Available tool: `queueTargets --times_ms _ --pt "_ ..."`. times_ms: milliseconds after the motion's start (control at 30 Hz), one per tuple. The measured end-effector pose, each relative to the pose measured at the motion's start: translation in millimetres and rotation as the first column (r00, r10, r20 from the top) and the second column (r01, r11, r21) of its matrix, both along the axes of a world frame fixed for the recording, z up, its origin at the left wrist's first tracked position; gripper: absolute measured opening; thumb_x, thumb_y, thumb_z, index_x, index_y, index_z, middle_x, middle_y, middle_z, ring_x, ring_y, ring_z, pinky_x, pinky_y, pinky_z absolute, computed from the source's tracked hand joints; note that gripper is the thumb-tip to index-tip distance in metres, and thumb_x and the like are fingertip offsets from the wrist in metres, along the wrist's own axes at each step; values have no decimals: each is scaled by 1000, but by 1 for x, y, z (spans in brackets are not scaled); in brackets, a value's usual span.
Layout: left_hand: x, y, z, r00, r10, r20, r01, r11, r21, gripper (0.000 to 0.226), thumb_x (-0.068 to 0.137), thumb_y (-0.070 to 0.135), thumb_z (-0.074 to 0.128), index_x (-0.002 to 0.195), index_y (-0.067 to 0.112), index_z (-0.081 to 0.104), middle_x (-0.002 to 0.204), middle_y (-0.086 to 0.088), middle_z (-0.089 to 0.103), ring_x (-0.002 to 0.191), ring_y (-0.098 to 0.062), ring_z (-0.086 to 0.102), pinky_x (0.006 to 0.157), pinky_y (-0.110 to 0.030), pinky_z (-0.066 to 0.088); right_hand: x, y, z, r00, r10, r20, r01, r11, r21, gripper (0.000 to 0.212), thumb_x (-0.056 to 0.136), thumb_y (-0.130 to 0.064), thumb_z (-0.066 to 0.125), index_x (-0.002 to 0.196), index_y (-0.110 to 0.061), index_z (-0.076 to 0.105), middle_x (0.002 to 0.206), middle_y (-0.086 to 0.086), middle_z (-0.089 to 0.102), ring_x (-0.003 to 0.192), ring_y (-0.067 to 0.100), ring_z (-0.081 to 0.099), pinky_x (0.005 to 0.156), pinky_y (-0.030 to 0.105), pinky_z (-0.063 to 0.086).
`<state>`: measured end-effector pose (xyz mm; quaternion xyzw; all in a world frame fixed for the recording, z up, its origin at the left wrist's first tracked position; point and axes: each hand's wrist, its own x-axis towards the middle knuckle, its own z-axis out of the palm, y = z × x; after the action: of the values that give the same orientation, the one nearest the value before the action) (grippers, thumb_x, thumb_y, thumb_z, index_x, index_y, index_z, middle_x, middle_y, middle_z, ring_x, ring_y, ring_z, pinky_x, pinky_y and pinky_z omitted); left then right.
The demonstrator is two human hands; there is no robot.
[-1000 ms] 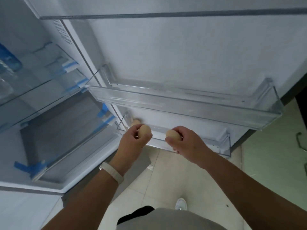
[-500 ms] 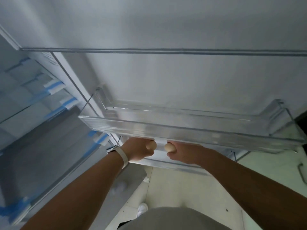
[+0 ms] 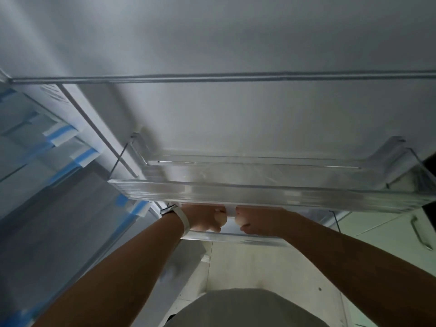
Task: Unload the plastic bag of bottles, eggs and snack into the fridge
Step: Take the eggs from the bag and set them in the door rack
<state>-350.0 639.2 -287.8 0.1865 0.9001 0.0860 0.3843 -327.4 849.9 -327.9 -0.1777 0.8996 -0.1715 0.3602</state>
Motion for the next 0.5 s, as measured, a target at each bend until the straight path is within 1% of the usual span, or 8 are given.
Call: queueTargets --times_ms 67,167,200,233,300,367,400,500 --pt "-1 1 -2 1000 -7 -1 7 1000 -6 39 89 28 68 126 23 55 113 1 58 108 -23 55 94 -35 41 3 -1 7 1000 -4 -31 5 1000 27 64 98 -35 50 154 -20 23 133 -23 28 144 26 32 111 35 27" --pt "1 2 -2 1000 -20 -21 19 999 -32 41 90 33 68 128 24 55 124 -3 61 116 -26 56 101 -40 43 5 -1 8 1000 1 -18 0 998 63 64 96 -39 49 152 -20 27 146 -15 29 141 28 36 112 38 29" --pt "2 3 -1 999 -22 -39 21 999 -36 43 90 34 67 130 24 54 125 -3 61 117 -27 56 102 -41 43 6 -2 10 1000 -6 -28 8 998 60 61 92 -42 49 147 -20 35 143 -13 38 136 29 43 111 40 33" --pt "3 4 0 998 -18 -56 15 999 -43 45 90 36 68 132 24 54 126 -2 60 118 -27 56 102 -40 43 7 -1 10 999 -14 -40 15 999 31 53 87 -43 48 134 -20 47 130 -13 48 124 30 52 108 43 40" --pt "5 5 2 996 -7 -94 2 998 -55 49 89 38 69 134 26 53 129 -2 60 119 -28 55 103 -41 44 7 0 5 994 -34 -99 32 999 -20 37 79 -43 47 106 -19 54 105 -3 59 98 24 61 93 45 49" --pt "5 4 3 994 14 -111 -21 998 -54 52 88 41 69 135 28 52 129 -2 60 119 -27 56 102 -41 45 8 -1 10 996 -16 -87 15 1000 -16 35 85 -38 52 113 -16 54 114 3 61 101 19 59 93 35 46" --pt "6 3 5 994 39 -106 -45 998 -53 52 88 42 68 136 29 52 129 -2 61 119 -27 56 102 -40 45 7 -1 10 995 -15 -101 13 1000 -22 34 87 -37 52 116 -18 52 118 1 60 105 19 59 95 35 45" --pt "11 2 9 982 128 -141 -138 988 -65 54 89 49 64 137 27 52 132 -2 61 122 -28 56 101 -36 44 7 0 12 982 -18 -189 9 999 -46 21 91 -32 54 106 -18 51 103 -2 60 95 21 60 78 32 44"
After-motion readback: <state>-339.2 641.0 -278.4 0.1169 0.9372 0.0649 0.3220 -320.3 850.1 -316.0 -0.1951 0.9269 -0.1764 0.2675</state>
